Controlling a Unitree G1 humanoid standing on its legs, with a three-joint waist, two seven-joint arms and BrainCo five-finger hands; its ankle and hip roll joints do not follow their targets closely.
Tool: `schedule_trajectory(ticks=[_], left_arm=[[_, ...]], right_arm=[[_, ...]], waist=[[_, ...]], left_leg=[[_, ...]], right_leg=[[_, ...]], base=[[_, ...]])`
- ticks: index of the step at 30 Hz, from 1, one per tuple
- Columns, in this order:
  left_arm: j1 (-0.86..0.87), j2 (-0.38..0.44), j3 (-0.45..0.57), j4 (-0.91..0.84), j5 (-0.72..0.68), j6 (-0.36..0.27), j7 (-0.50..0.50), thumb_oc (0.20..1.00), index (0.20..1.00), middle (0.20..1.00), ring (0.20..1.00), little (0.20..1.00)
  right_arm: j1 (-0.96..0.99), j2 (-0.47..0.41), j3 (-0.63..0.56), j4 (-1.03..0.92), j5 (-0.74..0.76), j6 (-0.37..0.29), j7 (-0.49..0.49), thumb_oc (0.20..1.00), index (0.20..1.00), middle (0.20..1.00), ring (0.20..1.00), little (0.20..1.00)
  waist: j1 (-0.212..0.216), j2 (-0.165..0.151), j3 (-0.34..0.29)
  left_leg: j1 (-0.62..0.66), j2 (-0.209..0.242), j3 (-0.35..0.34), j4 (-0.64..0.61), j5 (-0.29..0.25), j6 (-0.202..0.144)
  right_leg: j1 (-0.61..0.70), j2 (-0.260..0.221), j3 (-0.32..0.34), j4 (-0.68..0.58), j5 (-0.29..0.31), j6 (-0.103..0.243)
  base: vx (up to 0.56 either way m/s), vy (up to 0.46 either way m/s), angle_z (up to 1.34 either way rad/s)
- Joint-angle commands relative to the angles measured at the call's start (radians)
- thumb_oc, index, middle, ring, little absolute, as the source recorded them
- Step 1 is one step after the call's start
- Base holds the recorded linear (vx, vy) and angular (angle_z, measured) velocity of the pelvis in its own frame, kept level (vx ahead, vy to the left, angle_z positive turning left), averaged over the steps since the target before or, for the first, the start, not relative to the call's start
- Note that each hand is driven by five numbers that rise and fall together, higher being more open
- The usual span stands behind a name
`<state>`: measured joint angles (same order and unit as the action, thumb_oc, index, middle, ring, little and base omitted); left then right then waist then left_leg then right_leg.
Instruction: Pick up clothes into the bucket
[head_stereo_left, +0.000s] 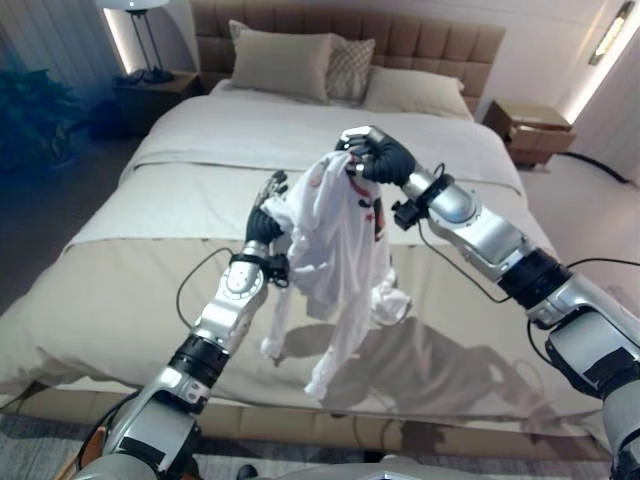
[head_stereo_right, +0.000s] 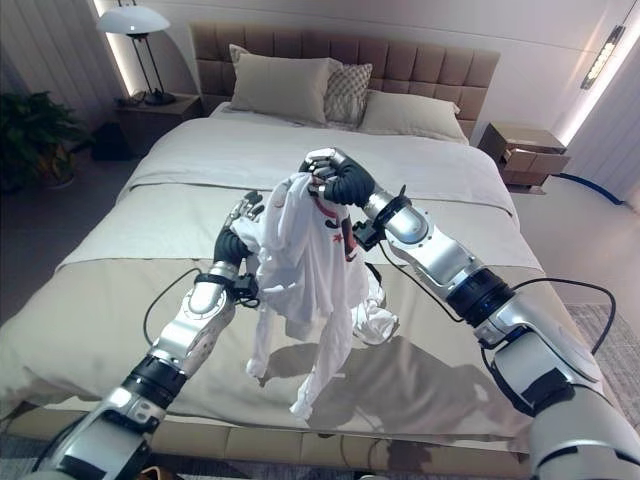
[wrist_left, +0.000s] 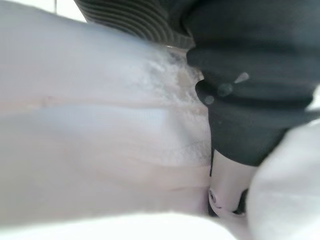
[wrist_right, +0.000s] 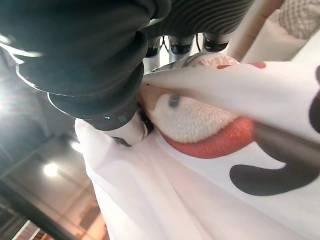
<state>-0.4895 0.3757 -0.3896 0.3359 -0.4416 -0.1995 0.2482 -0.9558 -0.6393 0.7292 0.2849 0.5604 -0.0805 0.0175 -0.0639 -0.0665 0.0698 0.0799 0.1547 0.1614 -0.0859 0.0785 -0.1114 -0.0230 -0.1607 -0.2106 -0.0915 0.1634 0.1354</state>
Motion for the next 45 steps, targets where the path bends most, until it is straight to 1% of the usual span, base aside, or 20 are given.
schedule_trajectory(ticks=[1, 5, 7, 8, 10, 11, 12, 14, 15, 18, 19, 22, 27, 28, 29, 30, 32, 33, 38, 45], left_arm=[[-0.205, 0.016, -0.072, 0.051, 0.100, -0.015, 0.007, 1.000, 1.000, 1.000, 1.000, 1.000], [-0.227, 0.002, -0.118, 0.086, 0.073, -0.002, -0.032, 1.000, 1.000, 1.000, 1.000, 1.000], [-0.239, -0.002, -0.169, 0.119, -0.086, 0.007, -0.128, 1.000, 1.000, 1.000, 1.000, 1.000], [-0.240, -0.002, -0.169, 0.120, -0.087, 0.007, -0.129, 1.000, 1.000, 1.000, 1.000, 1.000], [-0.236, -0.001, -0.216, 0.158, -0.272, 0.042, -0.246, 1.000, 1.000, 1.000, 1.000, 1.000], [-0.236, 0.000, -0.216, 0.158, -0.272, 0.041, -0.247, 1.000, 1.000, 1.000, 1.000, 1.000], [-0.218, -0.004, -0.239, 0.175, -0.376, 0.076, -0.346, 1.000, 1.000, 1.000, 1.000, 1.000], [-0.210, 0.000, -0.256, 0.185, -0.391, 0.089, -0.382, 1.000, 1.000, 1.000, 1.000, 1.000], [-0.196, 0.003, -0.289, 0.206, -0.409, 0.116, -0.453, 1.000, 1.000, 1.000, 1.000, 1.000], [-0.187, -0.006, -0.309, 0.227, -0.428, 0.136, -0.505, 1.000, 1.000, 1.000, 1.000, 1.000], [-0.185, -0.017, -0.331, 0.234, -0.463, 0.167, -0.565, 1.000, 1.000, 1.000, 1.000, 1.000], [-0.190, -0.024, -0.359, 0.233, -0.475, 0.185, -0.624, 1.000, 1.000, 1.000, 1.000, 1.000], [-0.197, -0.015, -0.354, 0.237, -0.437, 0.133, -0.613, 1.000, 1.000, 1.000, 1.000, 1.000], [-0.197, -0.024, -0.332, 0.247, -0.420, 0.106, -0.589, 0.388, 0.388, 0.388, 0.388, 0.388], [-0.197, -0.025, -0.332, 0.248, -0.419, 0.105, -0.589, 0.388, 0.388, 0.388, 0.388, 0.388], [-0.196, -0.033, -0.314, 0.262, -0.407, 0.092, -0.567, 0.200, 0.200, 0.200, 0.200, 0.200], [-0.180, -0.069, -0.226, 0.302, -0.386, 0.045, -0.501, 0.200, 0.200, 0.200, 0.200, 0.200], [-0.164, -0.079, -0.200, 0.303, -0.388, 0.040, -0.485, 0.200, 0.200, 0.200, 0.200, 0.200], [-0.116, -0.102, -0.138, 0.304, -0.383, 0.026, -0.456, 0.200, 0.200, 0.200, 0.200, 0.200], [0.072, -0.099, 0.034, 0.206, -0.451, -0.009, -0.425, 0.200, 0.200, 0.200, 0.200, 0.200]], right_arm=[[-0.129, 0.000, -0.023, -0.054, 0.002, -0.048, -0.002, 0.200, 0.200, 0.200, 0.200, 0.200], [-0.138, 0.010, -0.019, -0.061, 0.016, -0.053, 0.000, 0.200, 0.200, 0.200, 0.200, 0.200], [-0.140, 0.017, -0.013, -0.069, 0.045, -0.055, 0.006, 0.200, 0.200, 0.200, 0.200, 0.200], [-0.140, 0.017, -0.013, -0.069, 0.046, -0.055, 0.006, 0.200, 0.200, 0.200, 0.200, 0.200], [-0.139, 0.042, 0.000, -0.081, 0.087, -0.067, 0.022, 0.200, 0.200, 0.200, 0.200, 0.200], [-0.139, 0.043, 0.000, -0.081, 0.087, -0.067, 0.022, 0.200, 0.200, 0.200, 0.200, 0.200], [-0.156, 0.064, 0.011, -0.085, 0.101, -0.076, 0.033, 0.200, 0.200, 0.200, 0.200, 0.200], [-0.158, 0.070, 0.012, -0.087, 0.108, -0.083, 0.040, 0.200, 0.200, 0.200, 0.200, 0.200], [-0.164, 0.081, 0.014, -0.083, 0.114, -0.092, 0.055, 0.200, 0.200, 0.200, 0.200, 0.200], [-0.169, 0.094, 0.013, -0.077, 0.115, -0.097, 0.065, 0.200, 0.200, 0.200, 0.200, 0.200], [-0.176, 0.101, 0.016, -0.081, 0.117, -0.098, 0.080, 0.200, 0.200, 0.200, 0.200, 0.200], [-0.173, 0.105, 0.012, -0.078, 0.117, -0.099, 0.100, 0.200, 0.200, 0.200, 0.200, 0.200], [-0.155, 0.110, 0.002, -0.075, 0.120, -0.098, 0.114, 0.200, 0.200, 0.200, 0.200, 0.200], [-0.148, 0.113, -0.002, -0.074, 0.122, -0.096, 0.118, 0.200, 0.200, 0.200, 0.200, 0.200], [-0.148, 0.113, -0.002, -0.074, 0.122, -0.096, 0.118, 0.200, 0.200, 0.200, 0.200, 0.200], [-0.143, 0.114, -0.007, -0.073, 0.121, -0.094, 0.117, 0.200, 0.200, 0.200, 0.200, 0.200], [-0.129, 0.111, -0.022, -0.078, 0.123, -0.094, 0.111, 0.200, 0.200, 0.200, 0.200, 0.200], [-0.125, 0.104, -0.029, -0.088, 0.125, -0.094, 0.108, 0.200, 0.200, 0.200, 0.200, 0.200], [-0.080, 0.070, -0.074, -0.119, 0.144, -0.093, 0.108, 0.200, 0.200, 0.200, 0.200, 0.200], [0.071, -0.010, -0.198, -0.194, 0.192, -0.097, 0.111, 0.200, 0.200, 0.200, 0.200, 0.200]], waist=[[0.014, -0.041, 0.033], [0.008, -0.039, 0.031], [0.000, -0.036, 0.028], [0.000, -0.036, 0.028], [-0.012, -0.033, 0.019], [-0.012, -0.033, 0.019], [-0.023, -0.035, 0.011], [-0.028, -0.035, 0.007], [-0.038, -0.036, -0.001], [-0.044, -0.037, -0.007], [-0.050, -0.038, -0.010], [-0.057, -0.037, -0.016], [-0.055, -0.037, -0.017], [-0.052, -0.039, -0.017], [-0.052, -0.039, -0.016], [-0.050, -0.039, -0.016], [-0.042, -0.044, -0.015], [-0.039, -0.045, -0.014], [-0.030, -0.047, -0.009], [0.000, -0.048, 0.004]], left_leg=[[-0.029, 0.017, -0.008, 0.067, -0.044, -0.014], [-0.030, 0.015, -0.008, 0.068, -0.044, -0.014], [-0.029, 0.014, -0.008, 0.065, -0.042, -0.014], [-0.029, 0.014, -0.008, 0.065, -0.042, -0.014], [-0.021, 0.014, -0.002, 0.059, -0.041, -0.016], [-0.021, 0.014, -0.002, 0.059, -0.041, -0.016], [-0.014, 0.015, 0.005, 0.055, -0.043, -0.018], [-0.010, 0.016, 0.009, 0.051, -0.043, -0.019], [-0.005, 0.016, 0.014, 0.048, -0.045, -0.019], [-0.003, 0.015, 0.016, 0.047, -0.046, -0.019], [-0.001, 0.014, 0.018, 0.044, -0.047, -0.018], [0.003, 0.013, 0.020, 0.041, -0.048, -0.018], [0.005, 0.011, 0.020, 0.040, -0.048, -0.017], [0.005, 0.011, 0.019, 0.040, -0.047, -0.017], [0.005, 0.011, 0.019, 0.040, -0.047, -0.017], [0.005, 0.010, 0.018, 0.039, -0.047, -0.016], [0.001, 0.010, 0.015, 0.040, -0.045, -0.016], [0.000, 0.010, 0.014, 0.041, -0.045, -0.015], [-0.002, 0.009, 0.010, 0.044, -0.046, -0.013], [-0.015, 0.010, -0.004, 0.055, -0.049, -0.012]], right_leg=[[0.092, -0.107, -0.081, 0.019, -0.017, 0.106], [0.093, -0.107, -0.082, 0.019, -0.016, 0.106], [0.090, -0.107, -0.079, 0.019, -0.014, 0.107], [0.090, -0.107, -0.078, 0.019, -0.014, 0.107], [0.089, -0.108, -0.072, 0.019, -0.012, 0.109], [0.089, -0.108, -0.072, 0.019, -0.012, 0.109], [0.089, -0.108, -0.067, 0.019, -0.012, 0.111], [0.089, -0.107, -0.064, 0.018, -0.013, 0.111], [0.088, -0.106, -0.057, 0.018, -0.014, 0.111], [0.087, -0.106, -0.052, 0.018, -0.014, 0.111], [0.087, -0.106, -0.050, 0.019, -0.014, 0.111], [0.087, -0.106, -0.048, 0.019, -0.015, 0.111], [0.089, -0.107, -0.050, 0.019, -0.015, 0.111], [0.091, -0.107, -0.052, 0.019, -0.016, 0.110], [0.092, -0.107, -0.053, 0.019, -0.016, 0.110], [0.092, -0.107, -0.054, 0.019, -0.016, 0.109], [0.092, -0.107, -0.054, 0.019, -0.017, 0.107], [0.092, -0.107, -0.054, 0.018, -0.017, 0.106], [0.096, -0.107, -0.058, 0.017, -0.019, 0.104], [0.103, -0.106, -0.075, 0.016, -0.028, 0.100]], base=[[0.00, 0.000, 0.00], [0.00, 0.000, 0.00], [0.00, 0.000, 0.00], [0.00, 0.000, 0.00], [0.00, 0.000, 0.00], [0.03, 0.010, -0.01], [0.03, 0.007, -0.03], [0.01, 0.005, -0.02], [0.02, 0.006, -0.05], [0.01, 0.005, -0.09], [0.00, 0.000, 0.00], [0.00, 0.000, 0.00], [0.00, 0.000, -0.01], [0.00, 0.000, 0.00], [0.00, 0.000, 0.00], [0.00, 0.000, 0.00], [0.00, 0.000, 0.00], [0.00, 0.000, 0.00], [0.00, 0.000, 0.00], [0.00, -0.006, 0.01]])
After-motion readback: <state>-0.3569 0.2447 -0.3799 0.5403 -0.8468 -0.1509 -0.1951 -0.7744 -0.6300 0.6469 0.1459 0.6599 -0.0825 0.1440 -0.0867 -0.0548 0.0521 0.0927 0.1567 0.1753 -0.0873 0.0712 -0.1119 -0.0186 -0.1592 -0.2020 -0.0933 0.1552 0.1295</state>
